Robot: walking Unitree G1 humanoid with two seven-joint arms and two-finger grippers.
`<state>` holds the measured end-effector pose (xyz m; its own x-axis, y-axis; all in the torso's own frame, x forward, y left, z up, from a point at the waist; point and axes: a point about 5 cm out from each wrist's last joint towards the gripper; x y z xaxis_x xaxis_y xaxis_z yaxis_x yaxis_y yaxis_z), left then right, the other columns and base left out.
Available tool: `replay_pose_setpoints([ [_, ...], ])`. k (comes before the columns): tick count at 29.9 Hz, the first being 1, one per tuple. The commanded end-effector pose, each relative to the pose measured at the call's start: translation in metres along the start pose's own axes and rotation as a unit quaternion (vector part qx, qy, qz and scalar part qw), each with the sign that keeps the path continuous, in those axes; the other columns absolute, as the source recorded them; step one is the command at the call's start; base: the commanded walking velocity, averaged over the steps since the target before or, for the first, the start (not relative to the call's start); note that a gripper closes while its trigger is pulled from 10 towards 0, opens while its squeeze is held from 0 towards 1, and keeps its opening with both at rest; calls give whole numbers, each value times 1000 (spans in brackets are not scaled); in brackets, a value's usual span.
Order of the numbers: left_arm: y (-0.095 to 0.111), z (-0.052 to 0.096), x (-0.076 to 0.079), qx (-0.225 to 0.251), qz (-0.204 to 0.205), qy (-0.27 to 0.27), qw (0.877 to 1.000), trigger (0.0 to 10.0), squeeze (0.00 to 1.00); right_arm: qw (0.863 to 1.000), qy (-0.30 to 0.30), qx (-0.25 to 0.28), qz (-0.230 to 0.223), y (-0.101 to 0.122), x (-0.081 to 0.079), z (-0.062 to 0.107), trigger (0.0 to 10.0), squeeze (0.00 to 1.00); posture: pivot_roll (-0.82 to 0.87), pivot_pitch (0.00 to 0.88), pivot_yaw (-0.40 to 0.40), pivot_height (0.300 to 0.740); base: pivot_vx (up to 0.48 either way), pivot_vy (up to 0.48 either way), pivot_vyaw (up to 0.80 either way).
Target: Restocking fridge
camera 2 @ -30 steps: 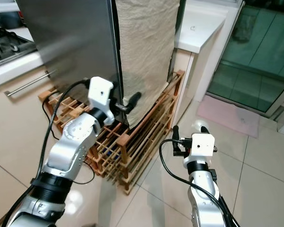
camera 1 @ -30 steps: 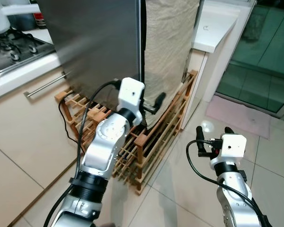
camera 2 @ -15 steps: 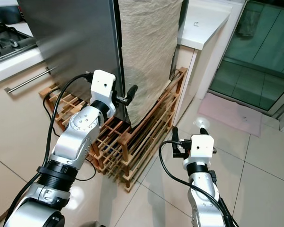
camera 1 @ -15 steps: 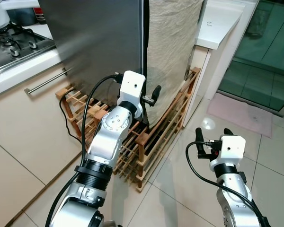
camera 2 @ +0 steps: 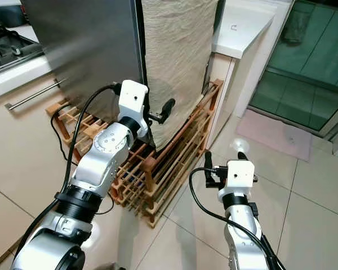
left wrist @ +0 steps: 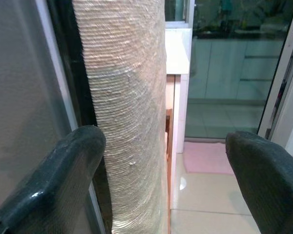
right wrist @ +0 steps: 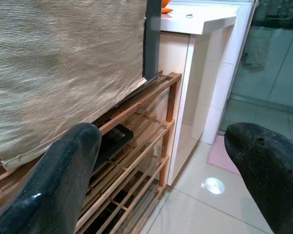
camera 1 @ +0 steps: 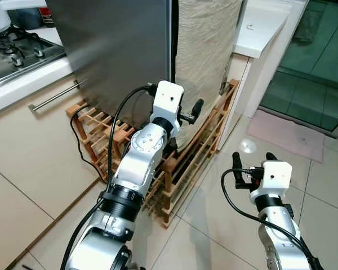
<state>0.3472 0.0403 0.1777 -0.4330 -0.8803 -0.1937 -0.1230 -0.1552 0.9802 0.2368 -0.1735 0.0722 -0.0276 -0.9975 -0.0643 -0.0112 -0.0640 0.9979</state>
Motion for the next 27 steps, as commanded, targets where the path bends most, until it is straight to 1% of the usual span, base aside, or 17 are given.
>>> replay_pose_setpoints([
  [1, 4, -3, 2, 6, -10, -2, 1000, 10000, 0, 1000, -3, -1, -1, 0, 1, 1, 10000, 0, 15, 25, 15, 740, 0, 0, 0],
  [9, 5, -10, 1, 0, -17, 7, 1000, 10000, 0, 1000, -6, -3, 0, -1, 2, 2, 10000, 0, 9, 29, 17, 740, 0, 0, 0],
  [15, 4, -12, -2, -5, -18, 19, 1000, 10000, 0, 1000, -7, -4, 0, -2, 3, 2, 10000, 0, 7, 33, 19, 740, 0, 0, 0],
  [27, -2, -8, -8, -13, -14, 31, 999, 10000, 0, 1000, -7, -6, 1, -3, 5, 4, 10000, 0, 7, 39, 12, 740, 0, 0, 0],
])
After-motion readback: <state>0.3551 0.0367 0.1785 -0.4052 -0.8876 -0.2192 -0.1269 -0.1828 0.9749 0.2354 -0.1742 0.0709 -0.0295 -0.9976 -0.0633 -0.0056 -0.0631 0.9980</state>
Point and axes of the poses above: a point about 5 cm out from each wrist's last joint towards the gripper, its own z axis pointing back from the gripper into the wrist, its own y axis along the axis of the wrist's last joint, x = y × z, and after that the axes turned 7 degrees about -z, right-handed
